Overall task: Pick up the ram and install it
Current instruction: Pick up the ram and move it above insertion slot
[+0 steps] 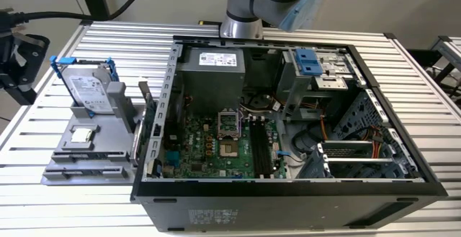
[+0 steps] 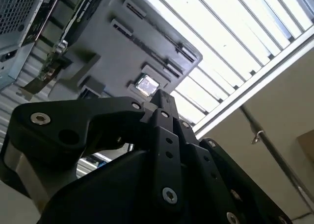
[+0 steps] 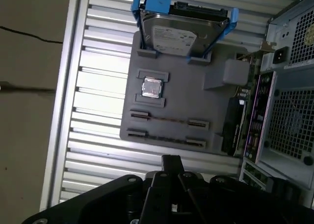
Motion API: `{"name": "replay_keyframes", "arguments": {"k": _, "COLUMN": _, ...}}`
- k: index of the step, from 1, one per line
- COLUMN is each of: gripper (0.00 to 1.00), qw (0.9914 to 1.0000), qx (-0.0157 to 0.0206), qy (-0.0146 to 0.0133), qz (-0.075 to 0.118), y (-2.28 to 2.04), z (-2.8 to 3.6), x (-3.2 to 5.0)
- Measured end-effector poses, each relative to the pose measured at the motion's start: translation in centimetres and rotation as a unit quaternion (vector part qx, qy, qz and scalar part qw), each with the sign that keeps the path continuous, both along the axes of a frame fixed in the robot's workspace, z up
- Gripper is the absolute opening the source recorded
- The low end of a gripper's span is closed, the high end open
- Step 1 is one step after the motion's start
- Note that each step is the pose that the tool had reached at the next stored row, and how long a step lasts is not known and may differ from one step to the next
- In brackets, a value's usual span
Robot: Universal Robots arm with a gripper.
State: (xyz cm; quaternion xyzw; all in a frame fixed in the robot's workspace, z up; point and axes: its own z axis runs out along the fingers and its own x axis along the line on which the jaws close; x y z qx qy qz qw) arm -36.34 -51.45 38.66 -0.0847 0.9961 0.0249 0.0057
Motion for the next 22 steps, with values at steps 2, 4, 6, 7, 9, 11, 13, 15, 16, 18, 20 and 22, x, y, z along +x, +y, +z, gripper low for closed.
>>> {"name": "replay_keyframes", "arguments": {"k": 2, "gripper": 0.0, "qw": 0.99988, "qx": 0.0, "qy": 0.0, "qz": 0.015, "y": 0.0, "z": 0.0, "x": 0.0}}
{"name": "replay_keyframes", "arguments": {"k": 4, "gripper": 0.0, "qw": 0.99955, "qx": 0.0, "qy": 0.0, "qz": 0.03, "y": 0.0, "z": 0.0, "x": 0.0}}
{"name": "replay_keyframes", "arguments": {"k": 6, "gripper": 0.0, "qw": 0.99907, "qx": 0.0, "qy": 0.0, "qz": 0.043, "y": 0.0, "z": 0.0, "x": 0.0}}
{"name": "replay_keyframes", "arguments": {"k": 7, "gripper": 0.0, "qw": 0.99877, "qx": 0.0, "qy": 0.0, "qz": 0.05, "y": 0.0, "z": 0.0, "x": 0.0}}
{"name": "replay_keyframes", "arguments": {"k": 9, "gripper": 0.0, "qw": 0.99812, "qx": 0.0, "qy": 0.0, "qz": 0.061, "y": 0.0, "z": 0.0, "x": 0.0}}
{"name": "replay_keyframes", "arguments": {"k": 11, "gripper": 0.0, "qw": 0.99736, "qx": 0.0, "qy": 0.0, "qz": 0.073, "y": 0.0, "z": 0.0, "x": 0.0}}
{"name": "replay_keyframes", "arguments": {"k": 13, "gripper": 0.0, "qw": 0.9965, "qx": 0.0, "qy": 0.0, "qz": 0.084, "y": 0.0, "z": 0.0, "x": 0.0}}
{"name": "replay_keyframes", "arguments": {"k": 15, "gripper": 0.0, "qw": 0.99548, "qx": 0.0, "qy": 0.0, "qz": 0.095, "y": 0.0, "z": 0.0, "x": 0.0}}
{"name": "replay_keyframes", "arguments": {"k": 16, "gripper": 0.0, "qw": 0.9949, "qx": 0.0, "qy": 0.0, "qz": 0.101, "y": 0.0, "z": 0.0, "x": 0.0}}
{"name": "replay_keyframes", "arguments": {"k": 18, "gripper": 0.0, "qw": 0.99355, "qx": 0.0, "qy": 0.0, "qz": 0.113, "y": 0.0, "z": 0.0, "x": 0.0}}
{"name": "replay_keyframes", "arguments": {"k": 20, "gripper": 0.0, "qw": 0.99214, "qx": 0.0, "qy": 0.0, "qz": 0.125, "y": 0.0, "z": 0.0, "x": 0.0}}
{"name": "replay_keyframes", "arguments": {"k": 22, "gripper": 0.0, "qw": 0.99052, "qx": 0.0, "qy": 0.0, "qz": 0.137, "y": 0.0, "z": 0.0, "x": 0.0}}
